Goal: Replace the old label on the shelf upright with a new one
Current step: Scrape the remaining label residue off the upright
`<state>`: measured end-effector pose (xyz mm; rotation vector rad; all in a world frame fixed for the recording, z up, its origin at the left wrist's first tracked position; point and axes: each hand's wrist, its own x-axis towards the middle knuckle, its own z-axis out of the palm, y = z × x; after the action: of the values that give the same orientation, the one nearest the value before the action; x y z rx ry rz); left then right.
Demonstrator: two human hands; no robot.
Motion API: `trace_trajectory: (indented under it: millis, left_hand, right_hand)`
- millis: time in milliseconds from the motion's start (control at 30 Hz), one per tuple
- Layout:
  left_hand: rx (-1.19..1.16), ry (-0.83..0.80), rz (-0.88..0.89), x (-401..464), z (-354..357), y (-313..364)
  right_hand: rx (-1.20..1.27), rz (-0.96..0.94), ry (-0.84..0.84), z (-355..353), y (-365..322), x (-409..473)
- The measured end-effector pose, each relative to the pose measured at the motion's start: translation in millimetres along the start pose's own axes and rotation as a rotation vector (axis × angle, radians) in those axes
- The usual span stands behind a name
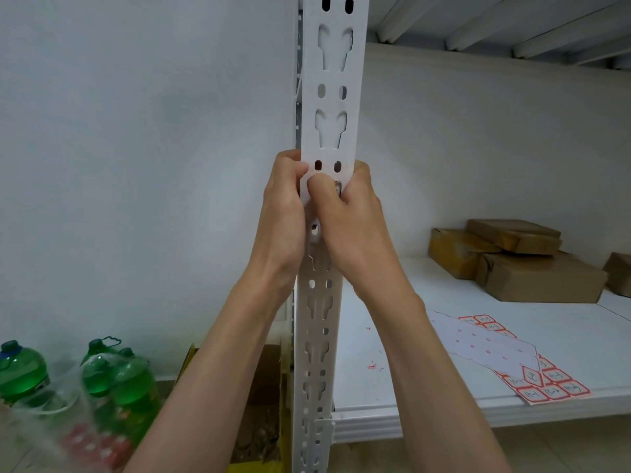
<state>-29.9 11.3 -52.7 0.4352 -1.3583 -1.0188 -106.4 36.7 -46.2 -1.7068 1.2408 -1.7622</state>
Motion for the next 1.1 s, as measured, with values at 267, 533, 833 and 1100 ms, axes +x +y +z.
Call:
trace_trajectory:
  millis: [267,533,833,1100]
  left_hand:
    - [0.01,0.006,-0.012,-0.2,0.7,1.3]
    - [-0.001,-0.002,-0.017,-0.9,0.9,1.6]
    - [0.038,0.006,0.007,0.5,0.8,-0.9]
    - [0.046,0.009,0.016,-0.3,1.0,-1.1]
  right_hand:
    - [0.108,0.066,0.013,3.6,1.4,-1.9]
    - [0.075,0.053,0.041,5.4,-2.3,2.0]
    - [0.134,0.092,0.021,3.6,1.3,-2.4]
    - [0.132,0.109,0.026,5.4,-4.5,0.4]
